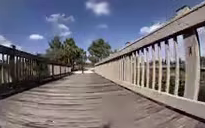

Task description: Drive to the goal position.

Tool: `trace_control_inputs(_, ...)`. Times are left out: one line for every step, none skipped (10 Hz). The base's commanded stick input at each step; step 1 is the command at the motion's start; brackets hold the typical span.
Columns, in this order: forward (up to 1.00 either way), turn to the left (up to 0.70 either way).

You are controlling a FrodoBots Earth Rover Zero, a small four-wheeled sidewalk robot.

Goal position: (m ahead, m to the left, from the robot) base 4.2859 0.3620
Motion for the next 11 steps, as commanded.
trace_control_inputs(0.85,0.00)
trace_control_inputs(0.85,0.00)
trace_control_inputs(0.85,0.00)
trace_control_inputs(0.85,0.00)
trace_control_inputs(0.85,0.00)
trace_control_inputs(0.85,0.00)
trace_control_inputs(0.85,0.02)
trace_control_inputs(0.85,0.30)
trace_control_inputs(0.85,0.34)
trace_control_inputs(0.85,0.19)
trace_control_inputs(0.85,0.00)
